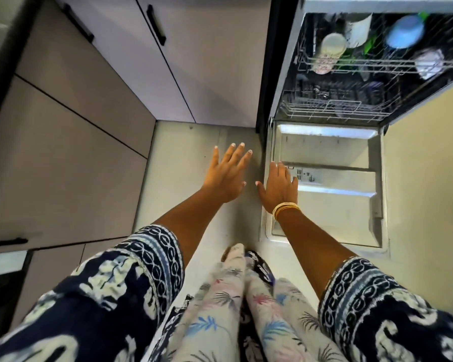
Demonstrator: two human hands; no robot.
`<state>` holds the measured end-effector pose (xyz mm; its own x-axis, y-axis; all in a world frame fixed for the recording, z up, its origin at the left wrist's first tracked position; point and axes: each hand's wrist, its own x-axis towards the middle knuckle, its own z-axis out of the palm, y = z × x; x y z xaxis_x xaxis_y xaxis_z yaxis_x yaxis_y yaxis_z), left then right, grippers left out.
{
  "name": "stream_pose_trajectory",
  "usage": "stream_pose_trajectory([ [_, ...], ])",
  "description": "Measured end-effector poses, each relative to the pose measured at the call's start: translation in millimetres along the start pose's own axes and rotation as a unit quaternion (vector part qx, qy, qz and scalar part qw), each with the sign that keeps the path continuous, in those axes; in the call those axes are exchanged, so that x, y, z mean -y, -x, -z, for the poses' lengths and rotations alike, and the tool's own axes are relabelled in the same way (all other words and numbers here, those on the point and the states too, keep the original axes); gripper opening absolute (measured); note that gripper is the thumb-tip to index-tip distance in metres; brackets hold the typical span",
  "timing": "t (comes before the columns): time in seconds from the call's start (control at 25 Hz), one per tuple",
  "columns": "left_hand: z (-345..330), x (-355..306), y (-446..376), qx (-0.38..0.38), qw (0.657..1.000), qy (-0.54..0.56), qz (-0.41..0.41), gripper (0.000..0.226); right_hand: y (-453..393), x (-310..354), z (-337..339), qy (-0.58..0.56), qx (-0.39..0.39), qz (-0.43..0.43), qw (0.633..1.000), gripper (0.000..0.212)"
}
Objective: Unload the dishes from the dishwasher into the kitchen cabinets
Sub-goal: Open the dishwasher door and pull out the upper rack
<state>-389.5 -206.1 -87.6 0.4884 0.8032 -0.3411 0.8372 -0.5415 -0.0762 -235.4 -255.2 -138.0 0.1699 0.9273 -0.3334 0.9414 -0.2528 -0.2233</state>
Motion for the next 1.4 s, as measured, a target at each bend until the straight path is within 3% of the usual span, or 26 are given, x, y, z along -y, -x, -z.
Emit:
stream_pose_trajectory([
  [0.32, 36, 30, -139, 0.045, 0.998, 0.035, -0.005, 0.075, -138, -4, 37, -0.043, -0.026, -0.067, 0.997, 0.065],
  [0.44, 51, 35, -191, 0.069, 0.995, 0.074, 0.006, 0.074, -185, -12, 52, -0.167, -0.019, -0.168, 0.971, 0.064],
  [0.56, 73, 31, -247, 0.062, 0.994, 0.085, -0.021, 0.072, -241, -24, 75, -0.369, 0.007, -0.324, 0.871, 0.068],
  [0.64, 88, 23, -283, 0.053, 0.990, 0.112, -0.064, 0.072, -276, -36, 91, -0.459, -0.007, -0.384, 0.801, 0.068],
  [0.76, 96, 7, -330, 0.036, 0.985, 0.131, -0.106, 0.074, -320, -52, 107, -0.584, -0.069, -0.390, 0.709, 0.070],
  [0.88, 92, -2, -375, 0.017, 0.982, 0.143, -0.122, 0.073, -358, -75, 123, -0.720, -0.140, -0.393, 0.554, 0.072],
  [0.96, 88, -5, -398, 0.009, 0.983, 0.126, -0.136, 0.073, -379, -94, 131, -0.753, -0.159, -0.394, 0.503, 0.075],
  [1.08, 77, -6, -422, -0.019, 0.982, 0.111, -0.154, 0.073, -399, -117, 129, -0.759, -0.147, -0.388, 0.501, 0.061],
  [1.12, 73, -9, -428, -0.020, 0.982, 0.109, -0.156, 0.073, -409, -120, 123, -0.776, -0.154, -0.385, 0.476, 0.058],
  [1.2, 66, -13, -438, -0.026, 0.982, 0.111, -0.152, 0.068, -421, -127, 121, -0.729, -0.151, -0.423, 0.516, 0.055],
  [1.24, 63, -14, -441, -0.037, 0.981, 0.116, -0.148, 0.062, -425, -127, 120, -0.745, -0.139, -0.414, 0.504, 0.042],
  [1.28, 60, -16, -444, -0.055, 0.981, 0.119, -0.144, 0.056, -427, -130, 114, -0.801, -0.118, -0.407, 0.423, 0.024],
  [1.36, 60, -22, -443, -0.064, 0.982, 0.123, -0.132, 0.048, -419, -129, 113, -0.751, -0.126, -0.378, 0.526, 0.022],
  [1.4, 61, -24, -442, -0.051, 0.982, 0.127, -0.129, 0.047, -416, -130, 114, -0.735, -0.120, -0.381, 0.548, 0.023],
])
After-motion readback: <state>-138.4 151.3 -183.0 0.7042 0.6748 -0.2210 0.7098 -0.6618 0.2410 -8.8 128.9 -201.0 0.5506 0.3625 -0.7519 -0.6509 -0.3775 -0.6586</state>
